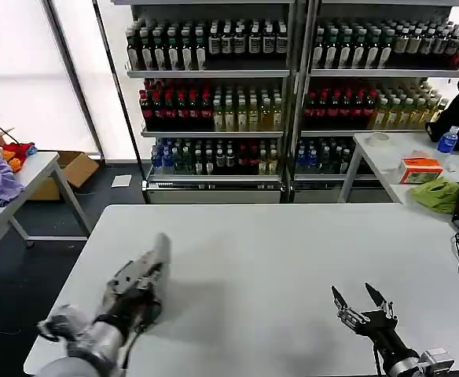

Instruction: Fold and organize the clothes.

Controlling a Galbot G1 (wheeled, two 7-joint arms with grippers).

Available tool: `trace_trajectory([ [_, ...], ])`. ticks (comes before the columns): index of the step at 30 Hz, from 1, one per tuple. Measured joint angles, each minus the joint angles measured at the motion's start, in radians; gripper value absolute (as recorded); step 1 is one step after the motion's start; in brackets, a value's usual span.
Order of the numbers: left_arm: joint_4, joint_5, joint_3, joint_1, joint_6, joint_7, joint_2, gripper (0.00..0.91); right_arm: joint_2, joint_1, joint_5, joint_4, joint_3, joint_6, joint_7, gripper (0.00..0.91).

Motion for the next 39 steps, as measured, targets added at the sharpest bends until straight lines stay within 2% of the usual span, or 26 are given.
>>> trace_trajectory([
  [6, 0.149, 0.037, 0.223, -0.122, -0.011, -0.001, -0.080, 0.907, -0.005, 0.000, 0.008, 0.032, -0.026, -0.055, 0.036, 0.907],
  [14, 0.221, 0.012, 0.306, -0.208, -0.017, -0.001, -0.114, 0.907, -0.025, 0.037, 0.029, 0.036, -0.097, -0.156, 0.097, 0.907],
  [18, 0.185, -0.003, 0.287, -0.206, -0.017, 0.003, -0.100, 0.907, -0.028, 0.079, 0.045, 0.011, -0.157, -0.197, 0.130, 0.907],
  [23, 0.119, 0.008, 0.199, -0.168, -0.013, 0.033, -0.073, 0.907, -0.032, 0.158, 0.081, -0.042, -0.253, -0.239, 0.163, 0.907],
  [31, 0.091, 0.174, 0.001, -0.102, -0.030, 0.154, -0.034, 0.907, -0.021, 0.350, 0.132, -0.195, -0.439, -0.278, 0.192, 0.907],
  [32, 0.091, 0.194, -0.017, -0.097, -0.032, 0.165, -0.033, 0.907, -0.018, 0.372, 0.137, -0.215, -0.460, -0.282, 0.195, 0.836],
  [33, 0.091, 0.215, -0.033, -0.090, -0.035, 0.178, -0.033, 0.907, -0.015, 0.394, 0.142, -0.236, -0.480, -0.285, 0.197, 0.534],
  [34, 0.091, 0.232, -0.045, -0.082, -0.036, 0.187, -0.034, 0.907, -0.011, 0.416, 0.145, -0.256, -0.500, -0.288, 0.201, 0.000],
  [39, 0.089, 0.304, -0.093, -0.054, -0.041, 0.224, -0.039, 0.907, 0.015, 0.514, 0.163, -0.353, -0.591, -0.295, 0.220, 0.000],
])
